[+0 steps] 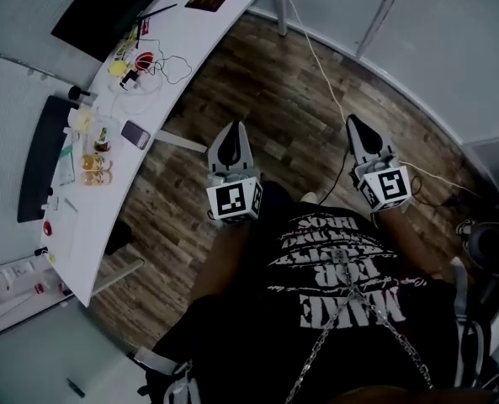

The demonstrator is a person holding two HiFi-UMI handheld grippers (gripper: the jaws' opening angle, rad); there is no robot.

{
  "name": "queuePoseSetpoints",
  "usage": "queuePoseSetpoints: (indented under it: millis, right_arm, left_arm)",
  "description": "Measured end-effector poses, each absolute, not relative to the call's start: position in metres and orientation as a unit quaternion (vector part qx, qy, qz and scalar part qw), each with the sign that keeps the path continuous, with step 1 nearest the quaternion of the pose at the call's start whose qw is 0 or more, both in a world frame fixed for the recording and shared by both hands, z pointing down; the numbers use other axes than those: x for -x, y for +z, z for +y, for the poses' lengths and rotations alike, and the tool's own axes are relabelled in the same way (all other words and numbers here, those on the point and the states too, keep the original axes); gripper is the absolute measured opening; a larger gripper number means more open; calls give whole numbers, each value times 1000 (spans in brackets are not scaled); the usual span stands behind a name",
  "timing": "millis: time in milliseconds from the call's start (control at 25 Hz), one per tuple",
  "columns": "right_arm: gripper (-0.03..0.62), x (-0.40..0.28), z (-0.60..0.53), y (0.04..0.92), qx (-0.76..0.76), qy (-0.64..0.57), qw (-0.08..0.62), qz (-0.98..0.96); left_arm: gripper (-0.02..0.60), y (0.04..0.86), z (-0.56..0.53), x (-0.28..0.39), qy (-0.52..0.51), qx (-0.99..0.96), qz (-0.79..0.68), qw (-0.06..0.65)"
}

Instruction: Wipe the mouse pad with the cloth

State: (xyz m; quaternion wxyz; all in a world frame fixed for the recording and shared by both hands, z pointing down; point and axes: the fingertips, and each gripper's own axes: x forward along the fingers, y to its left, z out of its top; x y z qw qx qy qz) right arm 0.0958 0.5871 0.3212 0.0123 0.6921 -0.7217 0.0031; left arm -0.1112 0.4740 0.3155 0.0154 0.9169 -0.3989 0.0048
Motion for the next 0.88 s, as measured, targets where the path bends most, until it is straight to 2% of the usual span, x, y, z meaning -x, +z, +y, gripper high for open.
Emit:
queuePoseSetpoints:
  millis: [240,880]
  right_arm:
    - [2,-88,534,332,-676,7,12,-737]
    - [2,-105,414,354,-681,49,39,-730]
  left_arm:
    - [5,322,431,127,11,-907,-421,22]
    - [5,354,304,87,38,-915,-399,49]
